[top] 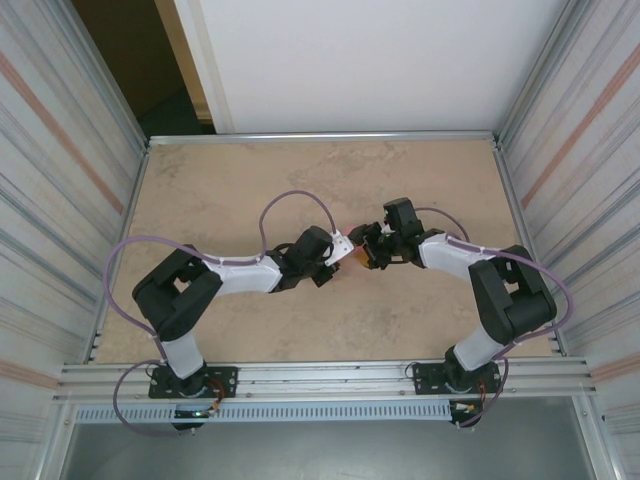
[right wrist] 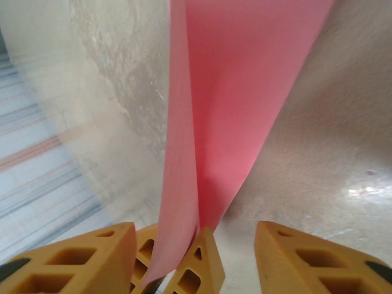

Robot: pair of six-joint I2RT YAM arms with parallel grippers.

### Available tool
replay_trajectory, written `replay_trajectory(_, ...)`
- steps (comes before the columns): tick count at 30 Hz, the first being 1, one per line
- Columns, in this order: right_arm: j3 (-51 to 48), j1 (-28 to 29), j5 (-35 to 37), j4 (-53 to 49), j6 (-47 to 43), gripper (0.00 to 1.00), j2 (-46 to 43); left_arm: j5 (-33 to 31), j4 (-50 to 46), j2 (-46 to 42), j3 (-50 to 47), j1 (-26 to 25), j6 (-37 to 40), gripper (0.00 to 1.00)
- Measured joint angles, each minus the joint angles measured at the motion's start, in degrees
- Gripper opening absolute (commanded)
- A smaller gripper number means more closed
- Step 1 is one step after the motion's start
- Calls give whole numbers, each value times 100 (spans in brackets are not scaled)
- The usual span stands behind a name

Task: Fold a paper plane with a square sheet of paper (pick it up from the middle)
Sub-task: Fold the wing for the fifth time at the center of the table.

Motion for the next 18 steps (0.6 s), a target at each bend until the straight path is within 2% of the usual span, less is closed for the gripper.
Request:
replay_trajectory(5, 0, -323, 118, -319, -269, 68, -251, 216, 4, 118, -4, 0, -24, 13)
replay_trajectory(12, -136, -719, 282, -632, -699, 69, -721, 708, -46, 214, -4, 17, -177, 11)
replay_trajectory(18, -380, -824, 354, -798, -973, 69, -839, 1279, -197, 315, 31, 197, -367, 11)
